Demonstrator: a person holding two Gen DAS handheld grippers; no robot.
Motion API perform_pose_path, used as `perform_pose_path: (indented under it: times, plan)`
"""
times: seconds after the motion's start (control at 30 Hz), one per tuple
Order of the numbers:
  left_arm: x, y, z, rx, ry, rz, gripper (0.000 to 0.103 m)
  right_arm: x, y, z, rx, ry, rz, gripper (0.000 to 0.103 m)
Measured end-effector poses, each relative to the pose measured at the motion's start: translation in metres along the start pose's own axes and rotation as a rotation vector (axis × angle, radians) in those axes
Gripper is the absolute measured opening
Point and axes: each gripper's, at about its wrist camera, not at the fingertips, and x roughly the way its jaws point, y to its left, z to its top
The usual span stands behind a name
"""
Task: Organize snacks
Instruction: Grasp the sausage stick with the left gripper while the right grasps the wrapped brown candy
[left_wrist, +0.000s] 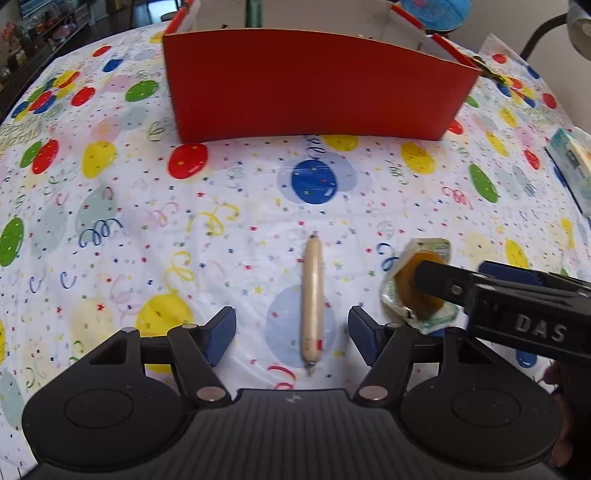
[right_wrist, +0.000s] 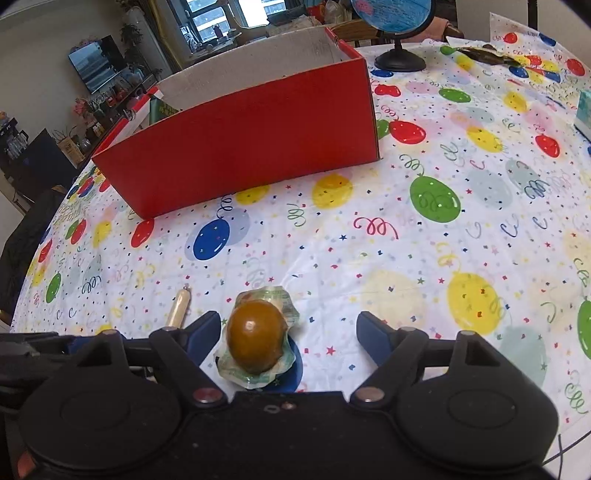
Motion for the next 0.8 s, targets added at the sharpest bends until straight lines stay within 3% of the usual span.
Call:
perform_pose_path:
  times: [0.2,0.47,0.53,0.6,0.8]
  plan:
    - [0.0,-0.019,-0.008,0.09,-0.012,-0.011,0.063,0.003,0.015,-0.001,-0.066,0.015,0.031,0.069]
    - [-0.001,-0.019,-0.007,0.1,-0.032,0.012,0.037,0.008,0.018,-0.002,-0.072,0.03,0.024,0.04]
    - [-0.001,-0.019,-0.006,0.097,-0.034,0.031,0.019,0.007,0.016,-0.002,-0.063,0.028,0.022,0.04]
    - [-0.001,-0.019,-0.005,0.1,-0.032,0.037,0.011,0.005,0.015,-0.004,-0.059,0.022,0.013,0.039]
    - [-0.005,-0.014,-0.003,0.071,-0.039,0.018,0.011,-0.004,0.008,-0.006,-0.038,0.014,-0.003,0.039]
